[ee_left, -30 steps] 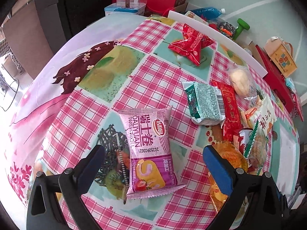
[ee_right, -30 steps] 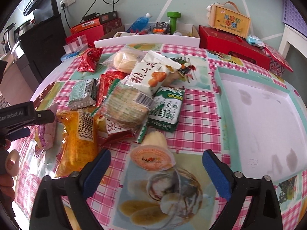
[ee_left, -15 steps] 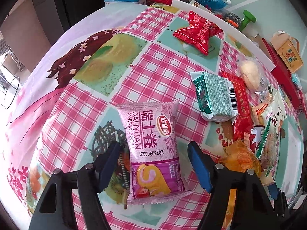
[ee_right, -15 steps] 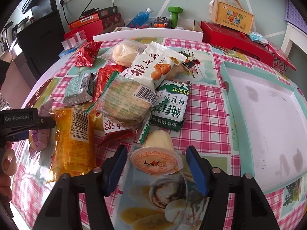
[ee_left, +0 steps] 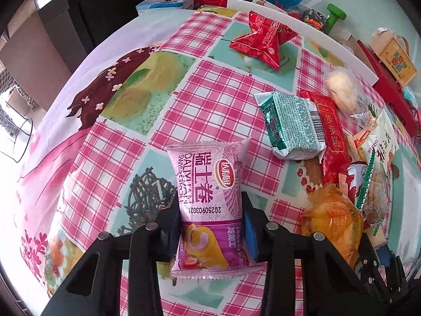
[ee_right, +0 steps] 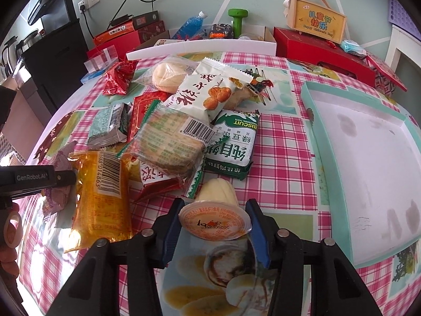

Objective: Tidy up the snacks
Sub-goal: 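Carry the swiss roll and jelly cup over the white tray with both tools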

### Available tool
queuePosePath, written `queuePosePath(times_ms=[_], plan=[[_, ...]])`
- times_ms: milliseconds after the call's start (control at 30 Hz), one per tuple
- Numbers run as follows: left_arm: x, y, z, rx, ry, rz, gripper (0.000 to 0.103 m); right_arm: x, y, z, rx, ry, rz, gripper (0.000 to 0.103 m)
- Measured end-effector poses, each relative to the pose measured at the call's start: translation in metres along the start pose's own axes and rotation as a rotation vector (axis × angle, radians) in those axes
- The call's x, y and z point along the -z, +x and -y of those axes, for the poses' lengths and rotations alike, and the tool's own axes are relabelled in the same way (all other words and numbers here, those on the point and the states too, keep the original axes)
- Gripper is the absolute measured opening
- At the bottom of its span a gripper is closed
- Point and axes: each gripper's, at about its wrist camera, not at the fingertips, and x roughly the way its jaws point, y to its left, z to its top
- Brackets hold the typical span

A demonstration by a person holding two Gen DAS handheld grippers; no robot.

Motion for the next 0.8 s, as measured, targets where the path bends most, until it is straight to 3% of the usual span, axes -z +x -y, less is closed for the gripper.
queuePosePath(times_ms=[267, 400, 800], plan=[[0.003, -0.009, 0.016, 0.055, 0.017, 0.003, 0.040, -0.002, -0.005, 0.007, 0.010, 0.018, 0.006, 0.050], [0.004, -0.021, 0.028, 0.047, 0.031, 0.030, 0.040, -0.004, -0.012, 0.012, 0.007, 0.023, 0.016, 0.050], [0.003, -0.051, 0.062, 0.117, 0.069, 0.110, 0.039, -0.019, -0.046, 0.049, -0.033, 0.120, 0.092, 0.050]])
